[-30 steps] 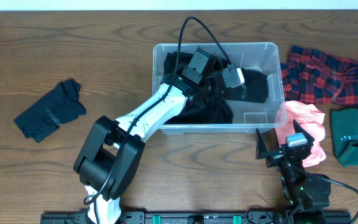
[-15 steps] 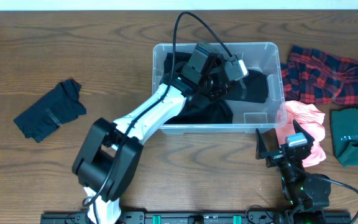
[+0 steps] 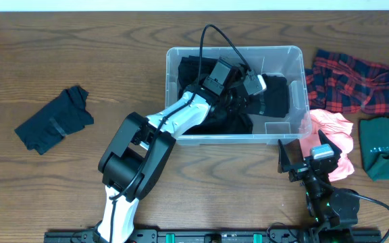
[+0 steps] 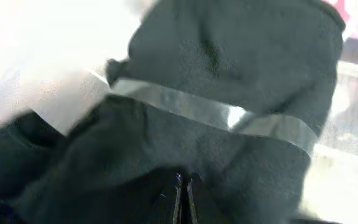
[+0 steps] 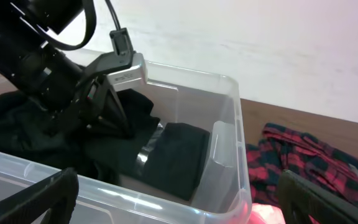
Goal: Pack container
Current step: 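Move the left gripper to the second taped dark roll and grasp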
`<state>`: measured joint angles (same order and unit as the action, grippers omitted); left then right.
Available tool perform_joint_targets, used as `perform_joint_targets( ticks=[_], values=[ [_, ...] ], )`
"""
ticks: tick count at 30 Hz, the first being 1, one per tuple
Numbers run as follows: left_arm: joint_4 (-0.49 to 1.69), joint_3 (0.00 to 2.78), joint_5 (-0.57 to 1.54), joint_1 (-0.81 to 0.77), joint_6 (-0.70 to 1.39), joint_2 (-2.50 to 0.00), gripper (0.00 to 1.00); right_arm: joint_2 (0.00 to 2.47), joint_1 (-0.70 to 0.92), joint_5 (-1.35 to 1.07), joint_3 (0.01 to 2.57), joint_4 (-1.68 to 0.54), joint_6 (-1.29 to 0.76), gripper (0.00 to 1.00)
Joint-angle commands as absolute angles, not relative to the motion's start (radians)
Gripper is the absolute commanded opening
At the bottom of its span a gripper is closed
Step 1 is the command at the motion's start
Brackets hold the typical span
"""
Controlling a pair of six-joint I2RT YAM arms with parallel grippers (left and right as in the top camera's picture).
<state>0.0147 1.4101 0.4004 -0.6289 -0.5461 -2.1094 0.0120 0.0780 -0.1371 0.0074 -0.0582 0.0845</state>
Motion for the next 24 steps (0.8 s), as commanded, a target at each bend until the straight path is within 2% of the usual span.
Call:
perform_joint_targets(
  ticks=[1,5,8,18,22,24],
  values=[
    [-0.028,1.405,0.369,-0.627,-0.537,-2.051,0.06,0.007,0.068,-0.131,0.006,-0.062,0.094,0.99],
    [-0.055,1.405,0.355,-0.627,-0.536,-1.946,0.06,0.007,0.068,-0.131,0.006,-0.062,0.094,0.99],
    [-0.033,1.405,0.258,-0.627,-0.524,-1.856,0.06,0.007,0.068,-0.131,0.006,-0.062,0.094,0.99],
    [0.184,1.405,-0.379,-0.549,-0.479,-1.613,0.06,0.007,0.068,-0.131,0.006,-0.062,0.094,0.99],
    [0.286,1.405,-0.577,-0.441,-0.336,-1.580,0.06,0.007,0.068,-0.131,0.006,-0.062,0.094,0.99],
    [0.347,1.405,-0.599,-0.372,-0.239,-1.580,0.06,0.007,0.068,-0.131,0.006,-0.062,0.094,0.99]
  ],
)
